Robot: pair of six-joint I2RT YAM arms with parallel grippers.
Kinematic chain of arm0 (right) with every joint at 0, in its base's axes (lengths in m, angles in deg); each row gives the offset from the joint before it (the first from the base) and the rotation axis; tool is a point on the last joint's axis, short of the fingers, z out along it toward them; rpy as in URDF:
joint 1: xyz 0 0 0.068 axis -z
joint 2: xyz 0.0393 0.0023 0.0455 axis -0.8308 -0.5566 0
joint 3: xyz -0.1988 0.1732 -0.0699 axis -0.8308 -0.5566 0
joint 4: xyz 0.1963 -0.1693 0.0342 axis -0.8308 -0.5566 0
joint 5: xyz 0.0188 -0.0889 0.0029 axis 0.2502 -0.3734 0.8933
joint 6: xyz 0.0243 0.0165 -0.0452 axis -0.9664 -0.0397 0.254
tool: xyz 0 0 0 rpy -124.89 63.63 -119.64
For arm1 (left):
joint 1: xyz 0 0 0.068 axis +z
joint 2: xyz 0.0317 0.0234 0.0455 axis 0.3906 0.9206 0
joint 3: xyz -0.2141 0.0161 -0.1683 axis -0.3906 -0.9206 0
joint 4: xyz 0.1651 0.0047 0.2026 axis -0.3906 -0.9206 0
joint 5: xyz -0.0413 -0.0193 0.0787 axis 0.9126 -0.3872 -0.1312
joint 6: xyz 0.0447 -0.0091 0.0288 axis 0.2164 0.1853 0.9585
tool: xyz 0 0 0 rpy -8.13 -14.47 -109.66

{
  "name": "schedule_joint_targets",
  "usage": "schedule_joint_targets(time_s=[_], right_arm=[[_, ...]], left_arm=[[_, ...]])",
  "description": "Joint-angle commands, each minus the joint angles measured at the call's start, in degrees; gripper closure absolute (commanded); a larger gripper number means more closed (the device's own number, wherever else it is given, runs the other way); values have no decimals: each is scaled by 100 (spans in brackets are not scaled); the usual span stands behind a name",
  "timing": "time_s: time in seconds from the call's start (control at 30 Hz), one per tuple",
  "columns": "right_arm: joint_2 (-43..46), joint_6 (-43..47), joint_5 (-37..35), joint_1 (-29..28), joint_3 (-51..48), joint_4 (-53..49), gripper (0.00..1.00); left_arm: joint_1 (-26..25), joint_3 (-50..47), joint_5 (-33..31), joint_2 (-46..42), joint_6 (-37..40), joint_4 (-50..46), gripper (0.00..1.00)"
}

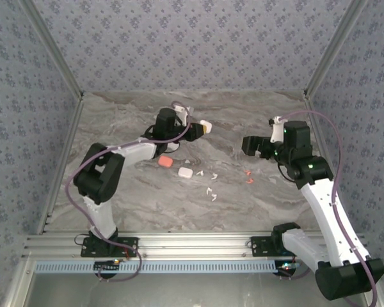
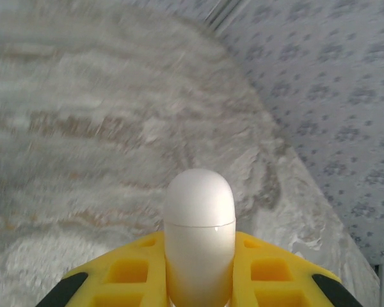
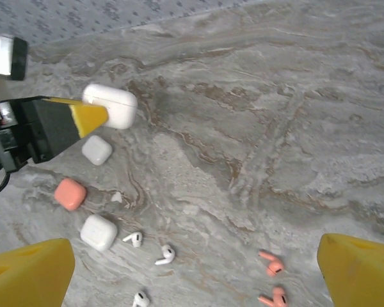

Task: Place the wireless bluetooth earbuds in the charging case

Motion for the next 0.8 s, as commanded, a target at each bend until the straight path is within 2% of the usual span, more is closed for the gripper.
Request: schedule_joint_targets(time_s=[0.0, 0.13, 0.2, 0.4, 0.6, 0.67, 0.77], right_arm=[[189, -35, -183, 112, -34, -229, 0], [267, -125, -254, 177, -139, -288, 0], [272, -180, -205, 204, -176, -243, 0], [307, -153, -194, 261, -161, -277, 0], [391, -291, 0, 407, -268, -220, 0], [481, -402, 332, 600, -420, -52, 0], [578, -508, 960, 890, -656, 338, 0]], left_arm=[[2, 784, -265, 588, -495, -1214, 100], [-2, 1252, -507, 1127, -624, -1529, 100], [0, 1516, -555, 1393, -629, -1720, 97], [-2, 1893, -726, 1821, -567, -2028, 79], [37, 1807, -878, 1710, -389, -2147, 54], [86, 1668, -987, 1492, -276, -2194, 45], [195, 1415, -1169, 993, -58, -2275, 37]])
